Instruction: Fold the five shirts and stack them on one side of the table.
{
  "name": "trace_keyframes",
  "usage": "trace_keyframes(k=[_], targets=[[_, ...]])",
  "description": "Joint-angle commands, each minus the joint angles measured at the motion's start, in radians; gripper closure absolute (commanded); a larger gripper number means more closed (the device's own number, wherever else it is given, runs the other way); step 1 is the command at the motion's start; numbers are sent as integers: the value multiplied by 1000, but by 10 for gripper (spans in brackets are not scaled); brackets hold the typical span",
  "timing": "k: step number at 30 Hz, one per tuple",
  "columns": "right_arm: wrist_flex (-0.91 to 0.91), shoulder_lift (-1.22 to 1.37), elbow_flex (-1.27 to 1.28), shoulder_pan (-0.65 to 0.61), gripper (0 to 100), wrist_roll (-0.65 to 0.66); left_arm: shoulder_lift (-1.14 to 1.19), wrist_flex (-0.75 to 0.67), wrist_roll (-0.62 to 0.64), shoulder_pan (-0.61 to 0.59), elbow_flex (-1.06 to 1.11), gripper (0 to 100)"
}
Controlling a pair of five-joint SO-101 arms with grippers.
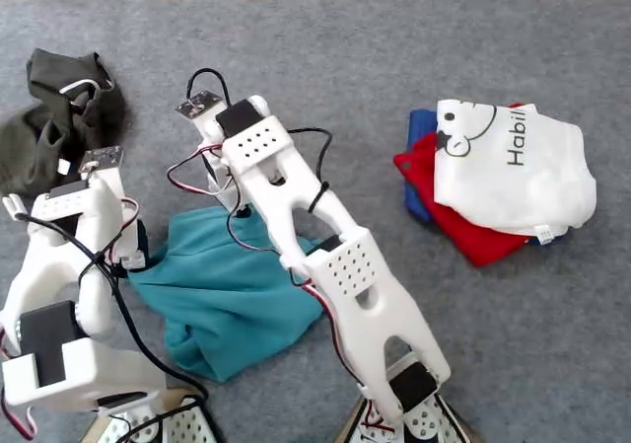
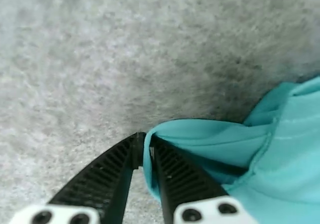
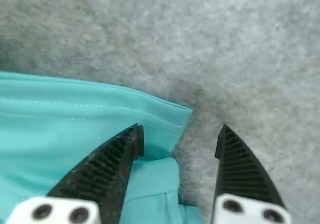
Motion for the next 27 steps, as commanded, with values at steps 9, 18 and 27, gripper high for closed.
trace_keyframes(k=[9, 18, 27], targets=[[3, 97, -45, -35, 761, 2, -9, -28, 17, -51, -7, 971], [-3, 104, -44, -32, 831, 2, -9, -28, 17, -50, -7, 971], [3, 120, -45, -32, 964, -8, -9, -18, 15, -18, -5, 971]])
